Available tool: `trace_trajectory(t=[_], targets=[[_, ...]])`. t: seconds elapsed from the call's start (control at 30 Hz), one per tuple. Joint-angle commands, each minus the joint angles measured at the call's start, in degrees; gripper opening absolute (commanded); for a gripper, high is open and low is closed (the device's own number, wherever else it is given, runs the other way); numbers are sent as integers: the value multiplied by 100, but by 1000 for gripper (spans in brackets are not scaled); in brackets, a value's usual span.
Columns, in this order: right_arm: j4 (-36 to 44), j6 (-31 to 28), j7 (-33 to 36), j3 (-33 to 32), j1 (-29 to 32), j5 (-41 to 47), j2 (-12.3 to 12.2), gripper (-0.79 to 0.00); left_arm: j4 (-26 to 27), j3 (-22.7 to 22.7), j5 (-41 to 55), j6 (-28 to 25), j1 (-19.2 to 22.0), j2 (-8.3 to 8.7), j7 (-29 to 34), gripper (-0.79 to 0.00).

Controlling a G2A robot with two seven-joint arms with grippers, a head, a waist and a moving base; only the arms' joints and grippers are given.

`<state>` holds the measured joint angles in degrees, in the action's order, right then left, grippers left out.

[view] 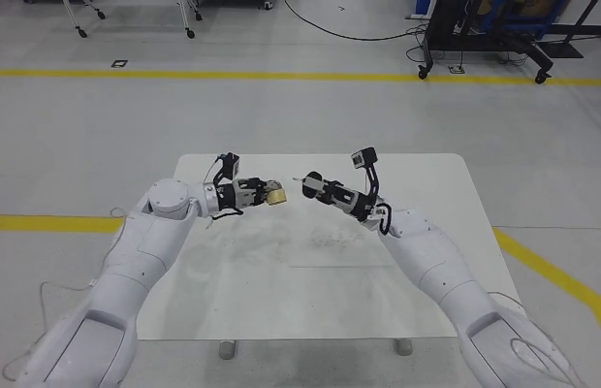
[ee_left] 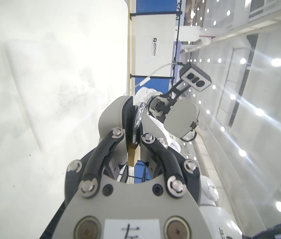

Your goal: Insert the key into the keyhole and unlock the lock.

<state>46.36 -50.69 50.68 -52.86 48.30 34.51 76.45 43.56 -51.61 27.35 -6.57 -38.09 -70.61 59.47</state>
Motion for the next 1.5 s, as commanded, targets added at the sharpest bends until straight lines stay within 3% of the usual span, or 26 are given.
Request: trace_trajectory(t=[0.0, 0.2, 0.3, 0.33, 0.43, 0.63, 0.8, 0.9, 1.1, 1.27, 1.33, 1.47], targets=[[27, -29, -15, -35, 24, 2, -10, -785, 1, -3, 41, -12, -3, 2, 120, -785], [27, -29, -15, -35, 24, 2, -10, -785, 22, -4, 115, 67, -63, -5, 119, -785], [5, 205, -120, 7, 44, -155, -7, -785, -95, -60, 1044, 1194, -180, -78, 761, -785], [25, 290, -312, 39, -24, -530, -7, -785, -247, -52, 1396, 1868, -132, -118, 1041, -785], [155, -149, -805, 19, -55, -1527, -33, -785, -561, 185, 1247, 2671, 135, -225, 814, -785], [821, -731, -885, -472, -97, -4070, -349, -785, -924, 556, 1050, 3332, 576, -458, 619, -785], [2600, -578, -1082, -1244, 553, -6227, -675, -785, -1157, 775, 962, 3275, 834, -633, 820, -785], [3735, -121, -1309, -1673, 1147, -7029, -798, -785, -1288, 875, 843, 2785, 911, -699, 1153, -785], [3735, -121, -1309, -1673, 1147, -7029, -798, -785, -1873, 785, 1033, 2055, 921, -722, 2048, -785], [3759, -108, -1323, -1634, 1165, -7058, -796, -785, -2080, 840, 872, 2017, 1009, -774, 2075, -785], [3929, -140, -1346, -1566, 1082, -7545, -801, -785, -2149, 838, 853, 2078, 1057, -791, 2064, -785], [4784, -350, -1306, -1381, 1003, -9354, -842, -785, -2360, 767, 939, 2246, 1126, -807, 2048, -785]])
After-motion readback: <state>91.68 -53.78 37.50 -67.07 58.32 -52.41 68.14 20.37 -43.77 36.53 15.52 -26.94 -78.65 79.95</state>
